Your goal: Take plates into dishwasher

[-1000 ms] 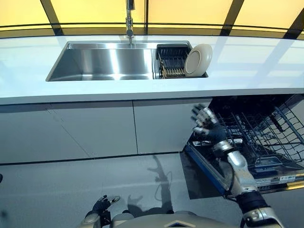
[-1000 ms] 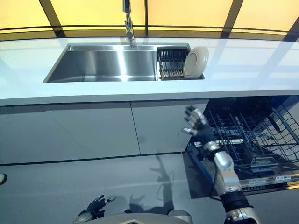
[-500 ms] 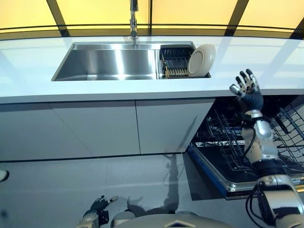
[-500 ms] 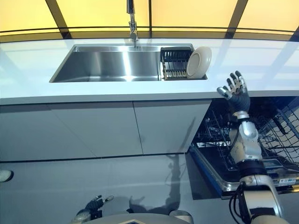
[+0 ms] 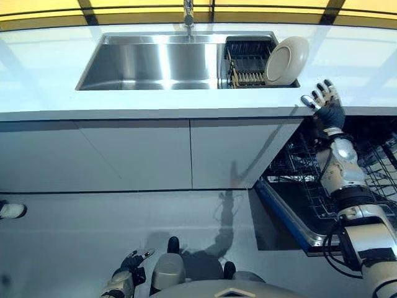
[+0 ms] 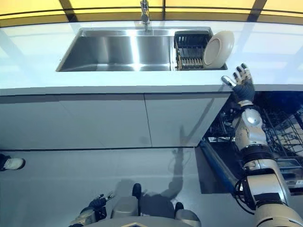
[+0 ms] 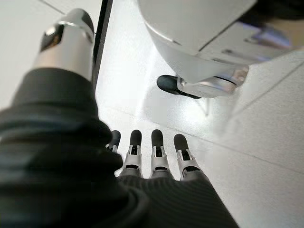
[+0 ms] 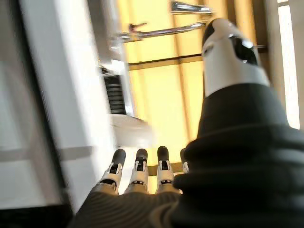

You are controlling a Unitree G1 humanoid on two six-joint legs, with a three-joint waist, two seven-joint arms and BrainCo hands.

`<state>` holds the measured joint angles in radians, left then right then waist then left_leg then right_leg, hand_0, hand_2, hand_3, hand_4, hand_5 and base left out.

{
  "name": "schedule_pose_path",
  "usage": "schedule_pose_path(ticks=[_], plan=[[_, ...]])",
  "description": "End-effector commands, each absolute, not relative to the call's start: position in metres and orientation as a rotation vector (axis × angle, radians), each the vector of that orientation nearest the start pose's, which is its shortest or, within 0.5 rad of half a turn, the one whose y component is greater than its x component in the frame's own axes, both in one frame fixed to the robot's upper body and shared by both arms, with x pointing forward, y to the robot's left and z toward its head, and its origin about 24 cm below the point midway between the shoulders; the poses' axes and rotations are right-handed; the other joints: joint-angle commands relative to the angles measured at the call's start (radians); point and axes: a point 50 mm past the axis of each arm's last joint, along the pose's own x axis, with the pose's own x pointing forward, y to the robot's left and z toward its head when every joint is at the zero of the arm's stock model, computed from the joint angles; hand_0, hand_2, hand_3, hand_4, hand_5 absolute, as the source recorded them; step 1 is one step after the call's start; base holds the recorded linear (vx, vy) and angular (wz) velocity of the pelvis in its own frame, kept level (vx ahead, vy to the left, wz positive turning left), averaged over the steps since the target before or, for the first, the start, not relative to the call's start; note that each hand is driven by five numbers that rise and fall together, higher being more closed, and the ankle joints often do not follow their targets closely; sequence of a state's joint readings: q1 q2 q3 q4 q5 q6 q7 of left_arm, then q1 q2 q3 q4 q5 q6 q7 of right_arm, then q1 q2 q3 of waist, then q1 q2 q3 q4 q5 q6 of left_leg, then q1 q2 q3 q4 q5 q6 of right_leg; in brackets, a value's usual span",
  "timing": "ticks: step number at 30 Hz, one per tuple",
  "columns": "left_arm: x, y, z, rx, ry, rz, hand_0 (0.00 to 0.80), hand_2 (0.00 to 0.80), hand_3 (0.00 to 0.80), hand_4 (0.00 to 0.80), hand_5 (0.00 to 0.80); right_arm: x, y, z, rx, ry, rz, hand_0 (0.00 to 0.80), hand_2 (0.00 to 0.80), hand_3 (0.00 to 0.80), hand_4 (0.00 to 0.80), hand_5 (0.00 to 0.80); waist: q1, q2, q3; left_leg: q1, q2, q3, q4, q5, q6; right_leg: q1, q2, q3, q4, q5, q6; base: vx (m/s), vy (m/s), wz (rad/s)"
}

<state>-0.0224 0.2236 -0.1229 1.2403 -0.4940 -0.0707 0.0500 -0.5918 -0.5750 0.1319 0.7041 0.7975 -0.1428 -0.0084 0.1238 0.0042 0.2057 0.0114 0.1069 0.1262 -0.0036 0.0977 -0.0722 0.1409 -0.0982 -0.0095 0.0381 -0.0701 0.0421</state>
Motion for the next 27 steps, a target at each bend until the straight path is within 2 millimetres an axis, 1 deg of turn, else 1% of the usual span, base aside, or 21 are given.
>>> schedule_pose_path(ticks=[1,2,3,4,6,11,13,14,15,16,17,18,19,20,21,22,23,24,25,26,27], plan=[[0.108,0.238,-0.157,-0.081,1.123,0.401,0.000,0.000,0.000,0.000,0.000,0.356,-0.278,0.108,0.155,-0.016,-0.172,0.000,0.000,0.000,0.000,0.000,-0.002,-0.058,-0.081,-0.156,-0.036,-0.046,0.067,0.004,0.017,0.119,-0.002,-0.057,0.052,-0.054,0.009,0.188,0.100,-0.30],[0.109,0.238,-0.157,-0.071,1.127,0.393,0.000,0.000,0.000,0.000,0.000,0.355,-0.278,0.105,0.149,0.001,-0.176,0.000,0.000,0.000,0.000,0.000,-0.002,-0.062,-0.086,-0.148,-0.039,-0.044,0.061,0.002,0.021,0.111,-0.009,-0.062,0.064,-0.045,0.018,0.215,0.119,-0.21],[0.116,0.242,-0.154,-0.042,1.131,0.387,0.000,0.000,0.000,0.000,0.000,0.354,-0.284,0.099,0.094,0.037,-0.200,0.000,0.000,0.000,0.000,0.000,-0.005,-0.069,-0.093,-0.124,-0.045,-0.040,0.048,-0.004,0.032,0.073,-0.027,-0.074,0.108,-0.011,0.039,0.214,0.128,-0.14],[0.119,0.244,-0.153,-0.027,1.130,0.384,0.000,0.000,0.000,0.000,0.000,0.354,-0.287,0.098,0.064,0.047,-0.213,0.000,0.000,0.000,0.000,0.000,-0.006,-0.071,-0.095,-0.113,-0.050,-0.042,0.042,-0.008,0.039,0.061,-0.032,-0.073,0.118,-0.001,0.042,0.256,0.156,-0.11],[0.124,0.246,-0.151,-0.002,1.132,0.361,0.000,0.000,0.000,0.000,0.000,0.356,-0.293,0.103,0.054,0.047,-0.215,0.000,0.000,0.000,0.000,0.000,-0.004,-0.080,-0.106,-0.106,-0.064,-0.036,0.040,-0.023,0.054,0.059,-0.039,-0.072,0.117,0.009,0.045,0.218,0.122,-0.10],[0.127,0.254,-0.148,0.018,1.140,0.371,0.000,0.000,0.000,0.000,0.000,0.361,-0.295,0.116,0.053,0.000,-0.250,0.000,0.000,0.000,0.000,0.000,0.013,-0.101,-0.128,-0.112,-0.111,-0.037,0.047,-0.053,0.093,0.064,-0.069,-0.069,0.124,0.083,0.075,0.142,0.083,-0.11],[0.129,0.256,-0.147,0.017,1.139,0.367,0.000,0.000,0.000,0.000,0.000,0.362,-0.295,0.119,0.063,-0.010,-0.267,0.000,0.000,0.000,0.000,0.000,0.012,-0.100,-0.131,-0.108,-0.125,-0.042,0.049,-0.063,0.105,0.044,-0.081,-0.062,0.163,0.115,0.076,0.110,0.097,-0.07],[0.131,0.256,-0.147,0.020,1.137,0.362,0.000,0.000,0.000,0.000,0.000,0.362,-0.296,0.121,0.064,-0.013,-0.279,0.000,0.000,0.000,0.000,0.000,0.011,-0.095,-0.131,-0.103,-0.132,-0.047,0.046,-0.067,0.112,0.027,-0.087,-0.058,0.203,0.137,0.075,0.152,0.142,-0.02],[0.130,0.256,-0.147,0.034,1.143,0.351,0.000,0.000,0.000,0.000,0.000,0.362,-0.298,0.122,0.065,-0.022,-0.297,0.000,0.000,0.000,0.000,0.000,0.012,-0.085,-0.134,-0.100,-0.145,-0.060,0.049,-0.076,0.125,0.011,-0.088,-0.052,0.286,0.151,0.066,0.166,0.142,-0.02],[0.129,0.257,-0.147,0.045,1.149,0.346,0.000,0.000,0.000,0.000,0.000,0.362,-0.299,0.123,0.069,-0.027,-0.305,0.000,0.000,0.000,0.000,0.000,0.013,-0.082,-0.135,-0.100,-0.153,-0.067,0.052,-0.080,0.130,0.004,-0.086,-0.050,0.314,0.150,0.062,0.226,0.151,-0.01],[0.125,0.261,-0.147,0.068,1.163,0.352,0.000,0.000,0.000,0.000,0.000,0.362,-0.301,0.126,0.074,-0.034,-0.311,0.000,0.000,0.000,0.000,0.000,0.013,-0.077,-0.139,-0.086,-0.168,-0.075,0.054,-0.086,0.135,-0.015,-0.089,-0.065,0.358,0.169,0.055,0.203,0.093,-0.01],[0.122,0.263,-0.147,0.076,1.167,0.362,0.000,0.000,0.000,0.000,0.000,0.362,-0.300,0.127,0.077,-0.036,-0.308,0.000,0.000,0.000,0.000,0.000,0.014,-0.076,-0.139,-0.076,-0.174,-0.075,0.055,-0.089,0.135,-0.027,-0.096,-0.077,0.366,0.181,0.051,0.246,0.063,-0.08],[0.118,0.267,-0.147,0.079,1.171,0.377,0.000,0.000,0.000,0.000,0.000,0.364,-0.295,0.127,0.076,-0.035,-0.293,0.000,0.000,0.000,0.000,0.000,0.008,-0.070,-0.137,-0.053,-0.175,-0.071,0.053,-0.093,0.133,-0.060,-0.103,-0.095,0.319,0.186,0.047,0.258,-0.011,-0.16],[0.115,0.271,-0.147,0.081,1.179,0.386,0.000,0.000,0.000,0.000,0.000,0.365,-0.288,0.126,0.065,-0.033,-0.278,0.000,0.000,0.000,0.000,0.000,-0.006,-0.057,-0.130,-0.016,-0.165,-0.063,0.044,-0.097,0.126,-0.103,-0.100,-0.109,0.271,0.177,0.041,0.241,-0.040,-0.20],[0.115,0.272,-0.146,0.083,1.181,0.388,0.000,0.000,0.000,0.000,0.000,0.366,-0.286,0.125,0.063,-0.033,-0.275,0.000,0.000,0.000,0.000,0.000,-0.010,-0.052,-0.127,-0.004,-0.161,-0.060,0.040,-0.098,0.123,-0.115,-0.099,-0.113,0.256,0.175,0.040,0.264,-0.110,-0.22],[0.114,0.274,-0.146,0.086,1.184,0.393,0.000,0.000,0.000,0.000,0.000,0.366,-0.281,0.124,0.061,-0.034,-0.264,0.000,0.000,0.000,0.000,0.000,-0.032,-0.044,-0.118,0.033,-0.153,-0.054,0.032,-0.114,0.116,-0.187,-0.101,-0.113,0.199,0.208,0.047,0.293,-0.201,-0.28],[0.114,0.276,-0.145,0.086,1.181,0.399,0.000,0.000,0.000,0.000,0.000,0.365,-0.278,0.122,0.061,-0.038,-0.255,0.000,0.000,0.000,0.000,0.000,-0.056,-0.044,-0.103,0.078,-0.154,-0.062,0.021,-0.144,0.112,-0.260,-0.107,-0.095,0.117,0.271,0.067,0.361,-0.285,-0.33],[0.116,0.277,-0.144,0.085,1.177,0.397,0.000,0.000,0.000,0.000,0.000,0.364,-0.278,0.122,0.063,-0.045,-0.259,0.000,0.000,0.000,0.000,0.000,-0.072,-0.043,-0.094,0.100,-0.153,-0.076,0.017,-0.161,0.112,-0.300,-0.103,-0.077,0.059,0.294,0.076,0.308,-0.269,-0.24],[0.117,0.277,-0.144,0.083,1.174,0.395,0.000,0.000,0.000,0.000,0.000,0.363,-0.278,0.122,0.065,-0.050,-0.262,0.000,0.000,0.000,0.000,0.000,-0.078,-0.040,-0.090,0.109,-0.151,-0.083,0.016,-0.169,0.112,-0.309,-0.099,-0.071,0.034,0.301,0.078,0.323,-0.279,0.00],[0.120,0.275,-0.143,0.078,1.164,0.390,0.000,0.000,0.000,0.000,0.000,0.362,-0.281,0.127,0.072,-0.070,-0.268,0.000,0.000,0.000,0.000,0.000,-0.094,-0.031,-0.075,0.136,-0.144,-0.111,0.016,-0.192,0.114,-0.358,-0.075,-0.069,-0.028,0.299,0.081,0.293,-0.296,0.17],[0.121,0.274,-0.143,0.073,1.161,0.389,0.000,0.000,0.000,0.000,0.000,0.362,-0.281,0.130,0.067,-0.086,-0.269,0.000,0.000,0.000,0.000,0.000,-0.096,-0.032,-0.067,0.145,-0.143,-0.122,0.022,-0.208,0.117,-0.369,-0.067,-0.073,-0.031,0.291,0.080,0.320,-0.376,0.32]])
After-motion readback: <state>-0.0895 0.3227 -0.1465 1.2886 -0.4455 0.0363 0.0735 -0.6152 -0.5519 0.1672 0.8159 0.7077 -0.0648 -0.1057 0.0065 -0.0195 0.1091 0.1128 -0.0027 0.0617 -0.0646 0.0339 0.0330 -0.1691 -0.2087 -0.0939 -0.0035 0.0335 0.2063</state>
